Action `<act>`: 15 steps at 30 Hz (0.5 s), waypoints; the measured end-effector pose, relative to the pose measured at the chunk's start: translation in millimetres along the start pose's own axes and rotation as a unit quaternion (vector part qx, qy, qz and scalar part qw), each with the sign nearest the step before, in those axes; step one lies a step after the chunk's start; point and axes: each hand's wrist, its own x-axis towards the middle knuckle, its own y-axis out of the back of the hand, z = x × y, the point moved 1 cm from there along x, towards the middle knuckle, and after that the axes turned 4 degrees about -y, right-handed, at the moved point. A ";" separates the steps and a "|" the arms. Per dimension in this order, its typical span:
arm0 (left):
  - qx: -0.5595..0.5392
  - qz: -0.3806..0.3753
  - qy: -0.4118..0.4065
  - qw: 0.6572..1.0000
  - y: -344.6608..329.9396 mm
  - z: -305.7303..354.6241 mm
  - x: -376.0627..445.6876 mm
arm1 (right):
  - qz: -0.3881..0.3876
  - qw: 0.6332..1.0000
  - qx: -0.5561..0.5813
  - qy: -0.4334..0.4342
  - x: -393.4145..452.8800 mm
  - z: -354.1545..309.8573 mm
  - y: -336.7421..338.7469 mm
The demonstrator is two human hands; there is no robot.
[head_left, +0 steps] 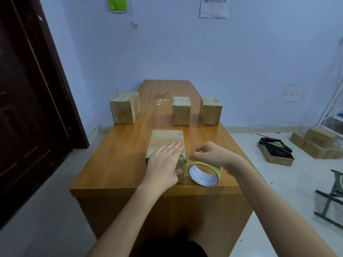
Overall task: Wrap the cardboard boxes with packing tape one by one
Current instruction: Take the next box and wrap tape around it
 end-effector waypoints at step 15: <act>0.000 0.006 -0.001 1.000 -4.6 -1.1 -0.5 | 0.203 0.930 -0.302 0.047 -17.8 -26.5 -31.2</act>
